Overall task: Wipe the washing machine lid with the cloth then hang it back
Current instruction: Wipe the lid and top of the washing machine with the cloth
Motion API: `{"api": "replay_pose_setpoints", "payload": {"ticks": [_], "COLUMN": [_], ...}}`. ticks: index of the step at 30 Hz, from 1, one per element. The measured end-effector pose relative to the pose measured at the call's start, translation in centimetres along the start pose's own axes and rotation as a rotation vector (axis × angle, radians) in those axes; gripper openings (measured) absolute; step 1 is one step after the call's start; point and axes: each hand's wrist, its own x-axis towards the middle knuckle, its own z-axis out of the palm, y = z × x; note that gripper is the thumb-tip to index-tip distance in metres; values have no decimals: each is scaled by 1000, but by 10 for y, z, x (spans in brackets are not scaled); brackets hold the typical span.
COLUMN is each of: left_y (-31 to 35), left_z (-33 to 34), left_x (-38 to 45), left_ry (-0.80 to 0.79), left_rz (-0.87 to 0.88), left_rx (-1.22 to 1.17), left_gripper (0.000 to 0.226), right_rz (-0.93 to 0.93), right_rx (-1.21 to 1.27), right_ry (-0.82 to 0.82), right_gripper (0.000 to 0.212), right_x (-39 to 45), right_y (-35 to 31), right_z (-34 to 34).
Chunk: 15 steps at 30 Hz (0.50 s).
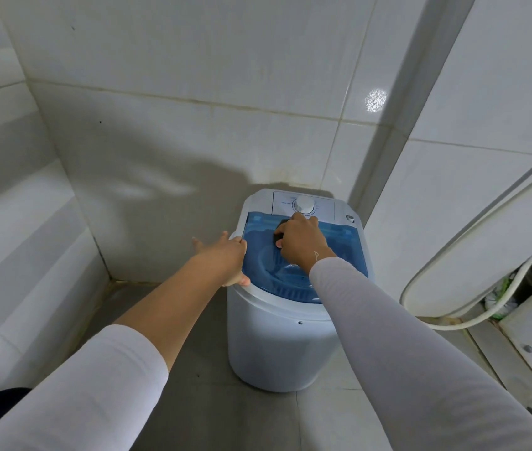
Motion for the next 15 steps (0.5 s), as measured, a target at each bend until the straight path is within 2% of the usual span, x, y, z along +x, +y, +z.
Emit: {"api": "replay_pose_setpoints", "payload": {"ticks": [15], "left_y": [5], "left_z": [1], "left_x": [1], "left_ry": [20], "left_rz": [-44], "left_rx": [49], "left_gripper": [78], "right_rz": [194], "right_rx": [38], "right_ry": [33], "right_gripper": [30], "right_x": [-23], "right_y": [83], "right_z": [-3]}}
